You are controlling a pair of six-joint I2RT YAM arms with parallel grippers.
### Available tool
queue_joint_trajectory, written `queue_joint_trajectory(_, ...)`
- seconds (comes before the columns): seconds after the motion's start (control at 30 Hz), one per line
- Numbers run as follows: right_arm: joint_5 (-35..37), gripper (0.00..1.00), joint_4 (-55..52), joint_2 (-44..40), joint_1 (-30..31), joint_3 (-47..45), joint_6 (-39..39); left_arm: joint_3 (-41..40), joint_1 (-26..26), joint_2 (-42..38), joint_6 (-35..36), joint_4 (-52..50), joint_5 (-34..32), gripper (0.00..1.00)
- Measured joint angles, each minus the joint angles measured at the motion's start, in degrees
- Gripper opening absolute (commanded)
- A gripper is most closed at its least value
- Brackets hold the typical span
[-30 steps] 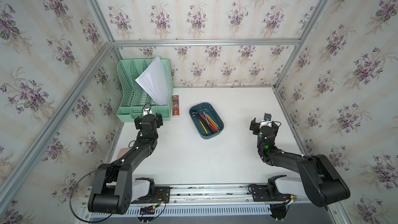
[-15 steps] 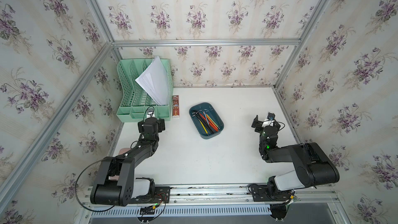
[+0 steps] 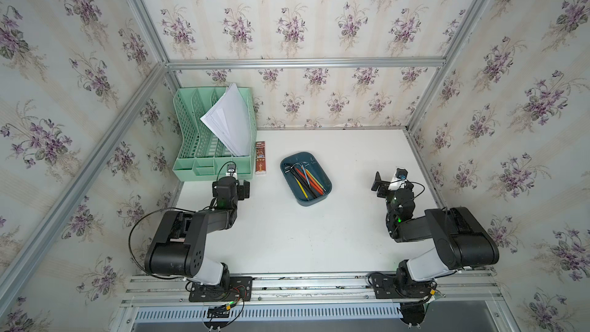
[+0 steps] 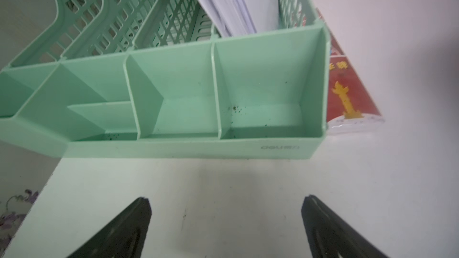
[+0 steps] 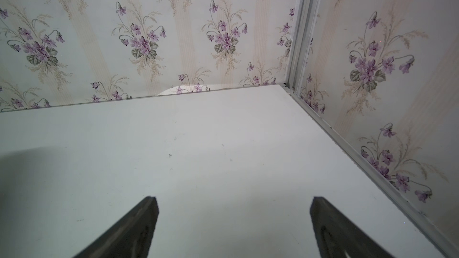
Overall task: Put the hex key on the desktop into the storage box
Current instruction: Reset both arms
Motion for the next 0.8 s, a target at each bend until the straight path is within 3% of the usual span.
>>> queue_joint_trajectory(0.8,-0.7,1.00,0.0,0.0,0.0,0.0,0.0,0.3,0.3,-0.2,0.0,0.7,2.1,0.99)
